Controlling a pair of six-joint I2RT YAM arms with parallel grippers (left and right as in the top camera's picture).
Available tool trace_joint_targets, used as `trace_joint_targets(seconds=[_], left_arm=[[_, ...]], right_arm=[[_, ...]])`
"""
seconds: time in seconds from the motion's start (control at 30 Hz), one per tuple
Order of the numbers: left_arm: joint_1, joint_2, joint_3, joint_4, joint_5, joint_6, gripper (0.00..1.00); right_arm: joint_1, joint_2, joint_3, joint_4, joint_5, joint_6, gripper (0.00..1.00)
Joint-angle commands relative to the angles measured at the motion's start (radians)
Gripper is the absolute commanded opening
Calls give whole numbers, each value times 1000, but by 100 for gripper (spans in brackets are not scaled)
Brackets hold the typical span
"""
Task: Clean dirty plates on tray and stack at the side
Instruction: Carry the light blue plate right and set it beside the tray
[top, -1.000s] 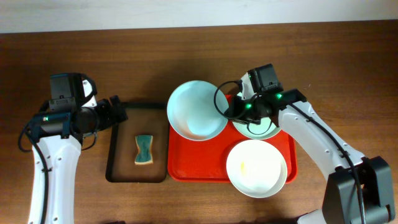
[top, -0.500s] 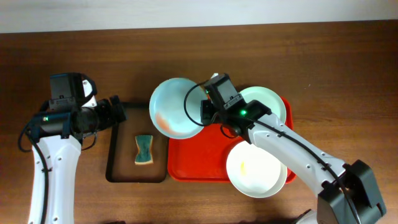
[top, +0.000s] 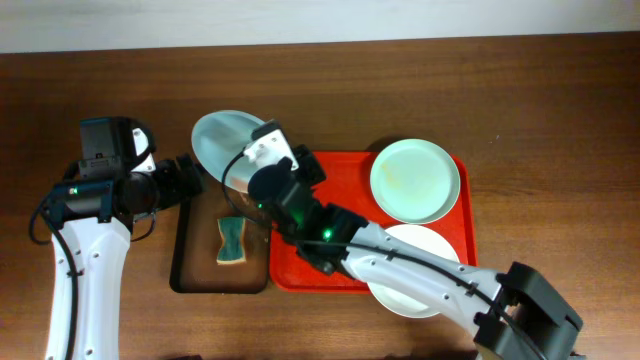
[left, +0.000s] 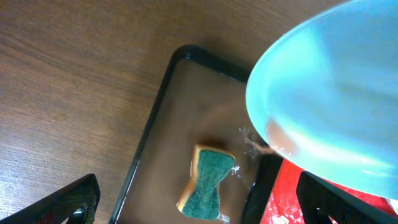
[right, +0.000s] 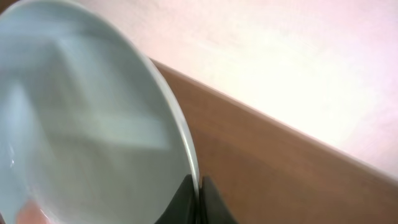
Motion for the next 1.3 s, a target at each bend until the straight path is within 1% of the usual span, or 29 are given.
trace_joint_targets(seconds=[0.0, 0.03, 0.07, 0.17, 0.93, 1.17, 1.2, 1.27], left_arm=[[3, -9, 14, 2, 14, -9, 99], [3, -9, 14, 2, 14, -9, 99], [3, -9, 14, 2, 14, -9, 99], [3, -9, 14, 2, 14, -9, 99], [3, -9, 14, 2, 14, -9, 99], [3, -9, 14, 2, 14, -9, 99], [3, -9, 14, 2, 14, -9, 99], [3, -9, 14, 2, 14, -9, 99]], right_arm=[[66, -6, 21, 151, 177, -290, 4], [89, -6, 21, 240, 224, -399, 4], [101, -6, 21, 292, 235, -460, 4], [120, -6, 21, 389, 235, -555, 4], [120, -6, 21, 404, 236, -557, 4], [119, -6, 20, 392, 257, -550, 4], [116, -6, 20, 377, 257, -494, 4], [92, -6, 20, 262, 256, -267, 4]])
